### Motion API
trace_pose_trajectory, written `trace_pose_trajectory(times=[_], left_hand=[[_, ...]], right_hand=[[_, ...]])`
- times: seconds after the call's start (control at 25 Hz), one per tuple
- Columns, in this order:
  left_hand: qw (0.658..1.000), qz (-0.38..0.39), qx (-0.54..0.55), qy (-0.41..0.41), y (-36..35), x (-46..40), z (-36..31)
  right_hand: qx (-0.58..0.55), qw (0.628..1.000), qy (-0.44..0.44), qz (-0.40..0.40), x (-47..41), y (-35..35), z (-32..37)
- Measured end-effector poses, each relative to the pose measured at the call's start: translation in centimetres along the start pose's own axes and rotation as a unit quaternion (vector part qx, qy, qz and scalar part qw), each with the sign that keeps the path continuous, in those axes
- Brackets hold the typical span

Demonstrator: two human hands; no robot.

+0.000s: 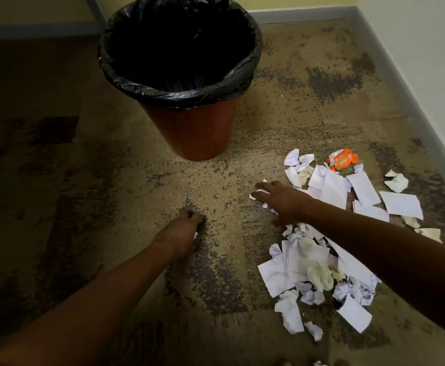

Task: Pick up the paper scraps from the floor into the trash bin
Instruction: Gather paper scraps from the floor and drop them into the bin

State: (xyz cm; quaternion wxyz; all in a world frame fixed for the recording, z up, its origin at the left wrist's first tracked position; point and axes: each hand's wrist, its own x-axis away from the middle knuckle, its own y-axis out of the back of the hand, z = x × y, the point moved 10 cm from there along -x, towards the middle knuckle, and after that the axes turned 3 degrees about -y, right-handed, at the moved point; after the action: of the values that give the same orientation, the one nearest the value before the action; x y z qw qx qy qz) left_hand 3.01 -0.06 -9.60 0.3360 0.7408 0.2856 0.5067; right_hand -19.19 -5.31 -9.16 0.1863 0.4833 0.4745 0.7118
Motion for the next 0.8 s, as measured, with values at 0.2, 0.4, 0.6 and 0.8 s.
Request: trace_pose_trajectory(times=[0.2,0.4,0.6,0.8], left_hand=[[0.998,-0.05,0.03,-0.018,0.6,-1.5,-1.2],[0.997,-0.052,0.032,-0.055,0.3,-2.6,-4.8],[0.991,-0.083,0.078,-0.073,1.9,-4.1,-7.1],[0.975,-0.087,0.152,-0.133,3.0,-6.4,-11.2]], right_hand=[[0.008,1.0,-0.002,0.001,1.4,-0.8,0.1],[0.011,0.999,-0.015,-0.025,2.7,-1.3,0.1],[-0.017,0.999,-0.023,-0.035,3.1,-1.2,0.1],[-0.053,0.997,-0.041,-0.041,2.7,-1.1,-0.4]])
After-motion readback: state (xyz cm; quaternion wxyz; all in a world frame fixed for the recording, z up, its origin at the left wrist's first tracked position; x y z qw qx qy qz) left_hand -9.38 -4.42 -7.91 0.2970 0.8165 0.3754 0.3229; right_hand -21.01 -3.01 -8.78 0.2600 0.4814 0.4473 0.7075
